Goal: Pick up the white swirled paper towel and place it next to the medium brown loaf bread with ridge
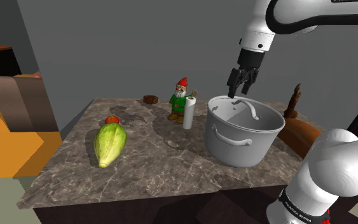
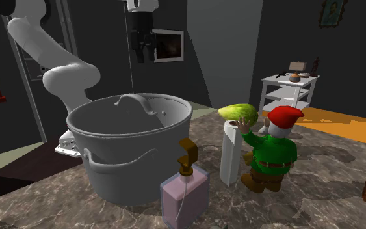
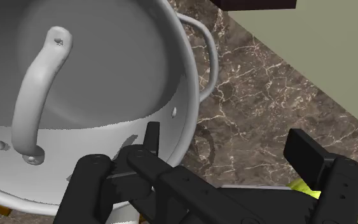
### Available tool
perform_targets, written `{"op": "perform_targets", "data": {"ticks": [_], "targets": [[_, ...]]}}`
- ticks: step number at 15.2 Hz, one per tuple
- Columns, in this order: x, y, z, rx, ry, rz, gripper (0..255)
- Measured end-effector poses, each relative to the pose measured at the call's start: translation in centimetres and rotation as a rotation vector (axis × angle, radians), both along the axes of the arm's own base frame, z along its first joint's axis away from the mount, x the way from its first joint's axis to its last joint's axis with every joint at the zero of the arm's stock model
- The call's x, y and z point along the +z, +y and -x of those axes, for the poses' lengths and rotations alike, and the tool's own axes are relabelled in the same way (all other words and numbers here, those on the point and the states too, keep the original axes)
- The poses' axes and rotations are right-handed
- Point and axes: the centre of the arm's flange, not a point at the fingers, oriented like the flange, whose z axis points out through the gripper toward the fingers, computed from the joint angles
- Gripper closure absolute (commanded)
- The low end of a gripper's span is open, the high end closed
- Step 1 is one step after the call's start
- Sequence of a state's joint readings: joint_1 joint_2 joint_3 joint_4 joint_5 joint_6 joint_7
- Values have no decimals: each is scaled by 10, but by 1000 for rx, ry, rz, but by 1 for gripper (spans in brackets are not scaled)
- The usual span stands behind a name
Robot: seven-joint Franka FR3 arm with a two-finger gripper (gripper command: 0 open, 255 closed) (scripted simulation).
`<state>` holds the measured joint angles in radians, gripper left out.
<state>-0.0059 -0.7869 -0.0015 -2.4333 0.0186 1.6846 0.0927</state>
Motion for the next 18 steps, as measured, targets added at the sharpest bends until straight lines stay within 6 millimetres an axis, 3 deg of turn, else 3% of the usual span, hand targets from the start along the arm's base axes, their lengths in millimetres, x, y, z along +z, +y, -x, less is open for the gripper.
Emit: {"op": "perform_targets", "data": {"ticks": [2, 5, 18], "targets": [[-3, -1, -5, -8, -2, 1, 0], [-20, -5, -30, -51, -15, 9, 0], [-96, -44, -169, -267, -87, 46, 0]]}}
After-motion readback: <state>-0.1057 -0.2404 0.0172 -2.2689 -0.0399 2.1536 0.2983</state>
